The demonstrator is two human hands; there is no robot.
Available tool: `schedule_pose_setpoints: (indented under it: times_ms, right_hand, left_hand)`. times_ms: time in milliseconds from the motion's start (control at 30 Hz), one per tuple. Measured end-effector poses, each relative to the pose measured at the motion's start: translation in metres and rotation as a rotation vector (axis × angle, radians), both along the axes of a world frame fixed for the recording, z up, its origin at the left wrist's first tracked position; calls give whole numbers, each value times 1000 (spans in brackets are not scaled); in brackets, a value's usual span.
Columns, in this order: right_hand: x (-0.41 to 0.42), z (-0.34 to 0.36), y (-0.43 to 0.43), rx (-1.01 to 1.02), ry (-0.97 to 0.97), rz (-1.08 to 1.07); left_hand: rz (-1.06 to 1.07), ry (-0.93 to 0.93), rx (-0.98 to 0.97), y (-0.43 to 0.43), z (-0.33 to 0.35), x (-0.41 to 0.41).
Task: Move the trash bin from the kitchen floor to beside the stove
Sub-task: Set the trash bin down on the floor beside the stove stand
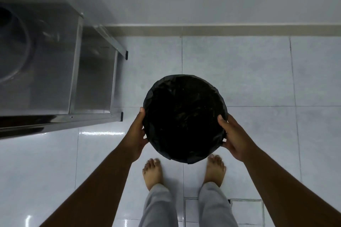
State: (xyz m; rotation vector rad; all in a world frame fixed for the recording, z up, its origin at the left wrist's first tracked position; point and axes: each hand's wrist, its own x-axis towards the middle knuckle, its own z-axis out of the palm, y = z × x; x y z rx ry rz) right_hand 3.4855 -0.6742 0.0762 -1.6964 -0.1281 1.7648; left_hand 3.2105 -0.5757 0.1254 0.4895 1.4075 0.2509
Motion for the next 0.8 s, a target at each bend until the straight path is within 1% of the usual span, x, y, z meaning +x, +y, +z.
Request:
schedule_pose_setpoints:
  times_ms: [200,500,567,633,667,700,800]
  right_hand:
    - [-4,-42,-8,-41,-3,15]
    - [-9,-51,-11,-5,-18,-18]
    - [-16,-50,-20,-52,-81,-84]
    - [-26,-51,-38,-164,-163,-175]
    - [-31,-51,-46,-223,-170,-212]
    - [-37,-49,-55,-271,-129,-262]
    - [-59,-41,-76,-364,133,-362]
  left_hand:
    - [1,10,-36,-4,-42,-3]
    - [69,45,-46,-13,-59,-7]
    - [132,92,-73,-21,-57,-9]
    - [257,161,-173,-36,-56,-14]
    - [327,172,-233,-44,-56,-17]
    - [386,166,-293,-52,-55,-18]
    - [529,98,-478,-73,-51,-16]
